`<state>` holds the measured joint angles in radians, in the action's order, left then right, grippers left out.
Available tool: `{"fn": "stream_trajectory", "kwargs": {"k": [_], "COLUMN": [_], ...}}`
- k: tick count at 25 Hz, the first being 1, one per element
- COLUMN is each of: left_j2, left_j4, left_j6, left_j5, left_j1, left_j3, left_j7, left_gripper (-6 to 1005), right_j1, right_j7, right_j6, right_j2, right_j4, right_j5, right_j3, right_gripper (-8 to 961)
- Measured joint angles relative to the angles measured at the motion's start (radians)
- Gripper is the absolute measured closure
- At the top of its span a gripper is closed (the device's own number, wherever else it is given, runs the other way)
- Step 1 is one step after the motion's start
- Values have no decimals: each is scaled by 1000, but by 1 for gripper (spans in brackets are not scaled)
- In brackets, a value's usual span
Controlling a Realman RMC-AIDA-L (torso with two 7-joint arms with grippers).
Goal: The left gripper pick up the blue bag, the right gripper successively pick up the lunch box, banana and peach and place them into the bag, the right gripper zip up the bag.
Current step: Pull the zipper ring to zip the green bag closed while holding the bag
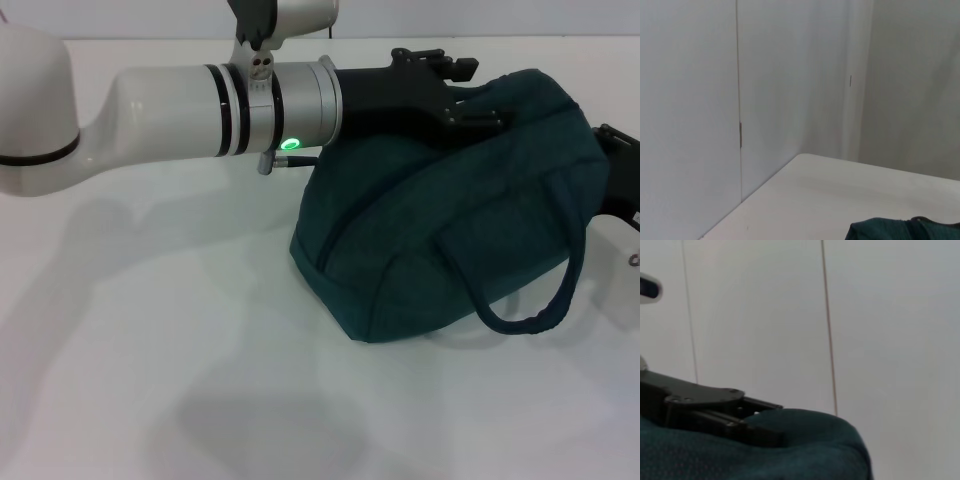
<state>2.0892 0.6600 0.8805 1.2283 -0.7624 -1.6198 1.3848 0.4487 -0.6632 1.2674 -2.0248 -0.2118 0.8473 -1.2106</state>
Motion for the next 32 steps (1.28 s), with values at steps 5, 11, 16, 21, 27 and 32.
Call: {"fn": "stream_trajectory", "kwargs": {"k": [5, 11, 16, 21, 27, 32], "left_j2": [1, 2, 2, 2, 2, 4], "left_j4": [1, 4, 1, -1, -1, -2], "left_j6": [-2, -5, -5, -6, -35, -55], "left_j5": [-5, -6, -8, -7, -2, -2], "left_j1": [0, -2, -2, -9, -11, -12], "left_j3": [1, 8, 24, 25, 24, 17], "left_j7": [-18, -26, -35, -35, -35, -35], "left_gripper": [280, 282, 283, 283, 282, 283], "right_j1": [14, 16, 9, 0, -17, -28], "right_j7": [1, 2, 2, 16, 20, 7], "right_j6": [-4, -10, -11, -11, -23, -63], "right_j2": [1, 2, 3, 8, 8, 8], "right_j4": [0, -3, -5, -4, -1, 1], "right_j5": [1, 1, -2, 0, -8, -9], "right_j3": [-35, -47, -43, -40, -20, -8], "right_gripper": [532, 533, 768, 918, 935, 947]}}
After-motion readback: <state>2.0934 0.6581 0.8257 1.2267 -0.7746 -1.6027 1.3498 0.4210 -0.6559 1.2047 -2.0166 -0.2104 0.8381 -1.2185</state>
